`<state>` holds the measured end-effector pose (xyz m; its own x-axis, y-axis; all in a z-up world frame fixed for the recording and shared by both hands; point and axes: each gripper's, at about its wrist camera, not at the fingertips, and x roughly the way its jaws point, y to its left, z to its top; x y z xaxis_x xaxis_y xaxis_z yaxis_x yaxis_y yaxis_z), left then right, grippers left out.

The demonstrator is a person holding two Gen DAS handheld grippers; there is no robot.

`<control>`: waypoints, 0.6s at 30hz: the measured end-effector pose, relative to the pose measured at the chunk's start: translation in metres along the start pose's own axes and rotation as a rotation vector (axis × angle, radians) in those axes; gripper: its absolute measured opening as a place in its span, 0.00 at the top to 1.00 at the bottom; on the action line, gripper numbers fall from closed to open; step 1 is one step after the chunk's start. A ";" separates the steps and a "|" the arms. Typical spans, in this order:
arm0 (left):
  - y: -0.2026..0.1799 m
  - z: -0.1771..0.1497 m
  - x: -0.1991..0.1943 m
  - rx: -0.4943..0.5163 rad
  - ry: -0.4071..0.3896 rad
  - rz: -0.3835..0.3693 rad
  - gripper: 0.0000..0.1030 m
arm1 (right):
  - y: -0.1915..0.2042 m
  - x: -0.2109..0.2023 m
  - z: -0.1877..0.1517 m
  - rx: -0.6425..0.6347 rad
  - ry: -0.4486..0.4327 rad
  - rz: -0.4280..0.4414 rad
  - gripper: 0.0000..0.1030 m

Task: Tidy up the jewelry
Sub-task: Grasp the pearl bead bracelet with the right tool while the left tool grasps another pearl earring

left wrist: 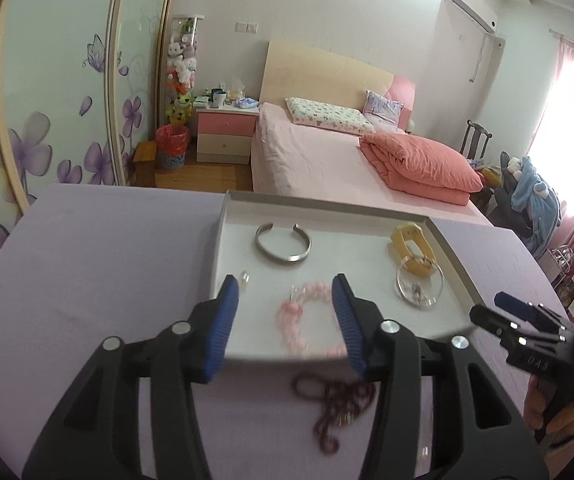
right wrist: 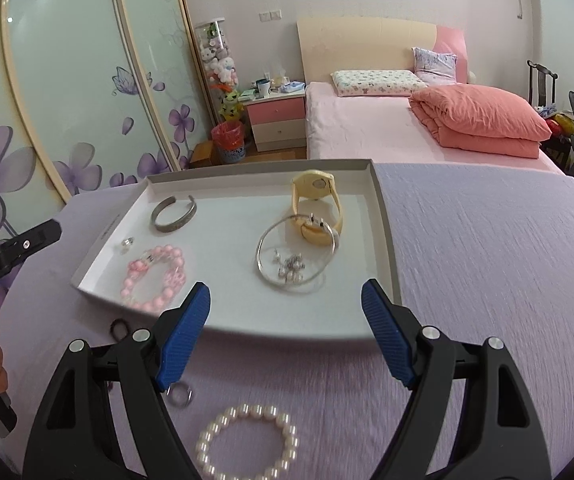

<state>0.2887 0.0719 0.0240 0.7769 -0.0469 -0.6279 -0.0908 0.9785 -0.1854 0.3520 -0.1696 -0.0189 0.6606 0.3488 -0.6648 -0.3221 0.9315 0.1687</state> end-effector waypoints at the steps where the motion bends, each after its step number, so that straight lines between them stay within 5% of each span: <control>1: 0.001 -0.005 -0.007 0.006 -0.003 0.004 0.50 | 0.001 -0.004 -0.003 -0.001 0.000 -0.001 0.24; 6: 0.001 -0.037 -0.036 0.034 -0.004 0.012 0.45 | 0.005 -0.017 -0.032 -0.016 0.023 -0.012 0.27; 11: -0.005 -0.065 -0.055 0.060 -0.012 0.015 0.36 | 0.005 -0.016 -0.054 -0.029 0.071 -0.037 0.49; 18: -0.024 -0.099 -0.064 0.116 0.006 -0.015 0.30 | 0.005 -0.008 -0.073 -0.049 0.119 -0.065 0.56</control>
<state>0.1790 0.0315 -0.0061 0.7738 -0.0623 -0.6303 -0.0064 0.9943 -0.1061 0.2952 -0.1751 -0.0656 0.5966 0.2709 -0.7555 -0.3163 0.9445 0.0889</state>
